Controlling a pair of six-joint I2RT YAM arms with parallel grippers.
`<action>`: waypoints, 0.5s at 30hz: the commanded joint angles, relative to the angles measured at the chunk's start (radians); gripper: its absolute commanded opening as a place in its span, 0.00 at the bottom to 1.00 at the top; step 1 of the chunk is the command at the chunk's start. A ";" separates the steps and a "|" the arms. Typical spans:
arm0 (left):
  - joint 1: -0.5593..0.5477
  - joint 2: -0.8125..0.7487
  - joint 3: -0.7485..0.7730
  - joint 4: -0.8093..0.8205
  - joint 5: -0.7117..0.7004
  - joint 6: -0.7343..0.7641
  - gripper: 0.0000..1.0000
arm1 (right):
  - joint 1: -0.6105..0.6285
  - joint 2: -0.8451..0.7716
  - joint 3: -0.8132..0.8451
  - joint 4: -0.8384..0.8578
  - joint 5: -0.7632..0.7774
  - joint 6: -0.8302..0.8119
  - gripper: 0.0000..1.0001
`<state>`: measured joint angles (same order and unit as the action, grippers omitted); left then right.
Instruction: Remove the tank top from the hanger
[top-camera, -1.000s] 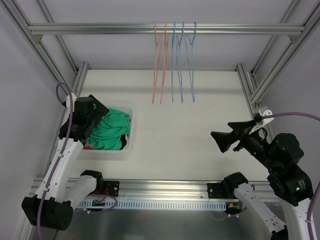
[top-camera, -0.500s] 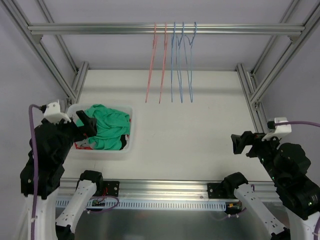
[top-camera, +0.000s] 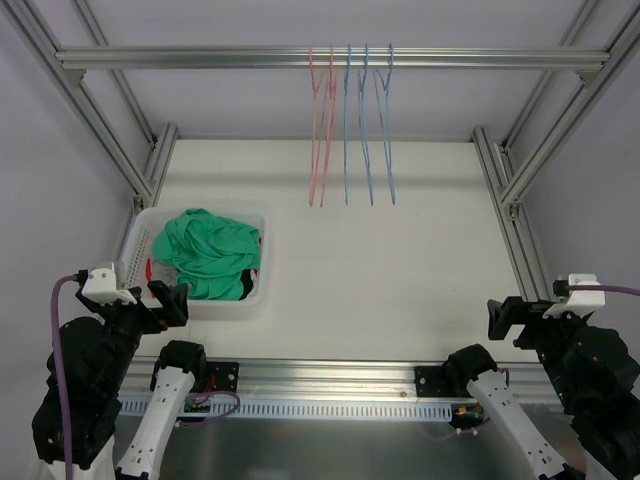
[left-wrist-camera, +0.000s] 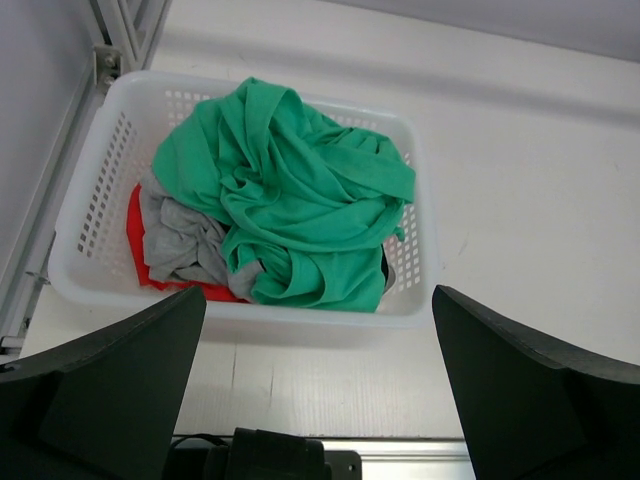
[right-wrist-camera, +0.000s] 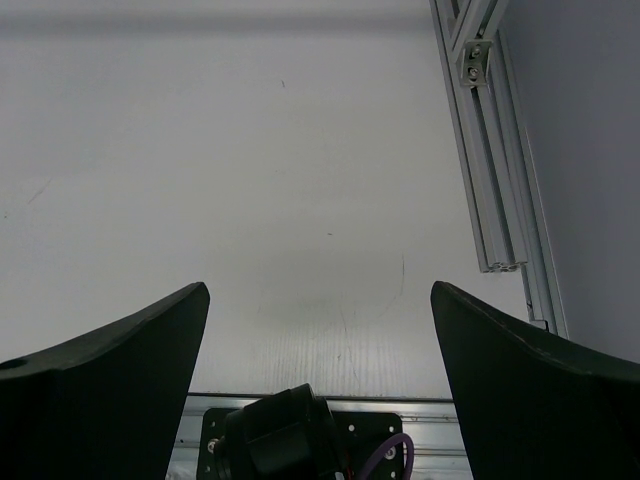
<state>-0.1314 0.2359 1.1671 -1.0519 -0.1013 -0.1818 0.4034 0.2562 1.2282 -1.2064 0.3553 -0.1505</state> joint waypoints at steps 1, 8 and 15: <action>-0.005 0.006 -0.043 -0.004 0.038 -0.002 0.98 | -0.002 0.008 0.001 0.021 0.011 -0.014 0.99; -0.004 0.002 -0.086 0.010 0.055 -0.030 0.99 | -0.002 0.015 -0.025 0.068 -0.001 -0.018 1.00; -0.005 0.003 -0.101 0.023 0.060 -0.031 0.99 | -0.003 0.025 -0.055 0.084 -0.013 -0.001 1.00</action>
<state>-0.1314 0.2359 1.0740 -1.0557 -0.0616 -0.1986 0.4034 0.2584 1.1786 -1.1751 0.3504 -0.1505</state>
